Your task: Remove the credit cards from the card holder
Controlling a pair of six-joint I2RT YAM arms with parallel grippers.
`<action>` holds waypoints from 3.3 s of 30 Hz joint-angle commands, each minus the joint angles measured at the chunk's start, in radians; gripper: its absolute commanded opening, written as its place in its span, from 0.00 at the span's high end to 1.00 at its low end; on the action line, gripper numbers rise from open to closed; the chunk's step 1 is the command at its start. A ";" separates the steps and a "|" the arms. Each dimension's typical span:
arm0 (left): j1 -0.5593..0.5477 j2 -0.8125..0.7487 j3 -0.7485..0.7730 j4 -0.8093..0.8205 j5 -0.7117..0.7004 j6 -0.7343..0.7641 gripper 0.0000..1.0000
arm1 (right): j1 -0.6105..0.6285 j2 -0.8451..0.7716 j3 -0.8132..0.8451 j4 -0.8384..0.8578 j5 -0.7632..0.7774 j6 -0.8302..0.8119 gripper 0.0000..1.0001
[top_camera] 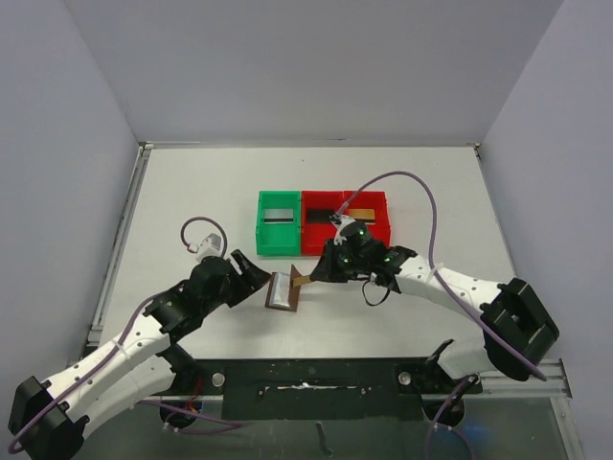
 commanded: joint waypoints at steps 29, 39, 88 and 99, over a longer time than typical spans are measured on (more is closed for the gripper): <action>-0.012 0.250 0.045 0.366 0.231 0.078 0.40 | -0.270 -0.177 -0.325 0.027 -0.020 0.020 0.91; -0.022 0.394 0.027 0.496 0.272 0.033 0.42 | -0.273 -0.152 -0.329 0.030 -0.013 0.016 0.91; -0.132 0.772 0.121 0.867 0.469 0.010 0.55 | -0.305 -0.322 -0.326 -0.025 0.048 0.085 0.46; -0.158 0.832 0.125 0.804 0.440 0.041 0.65 | -0.308 -0.318 -0.200 0.018 -0.062 0.063 0.75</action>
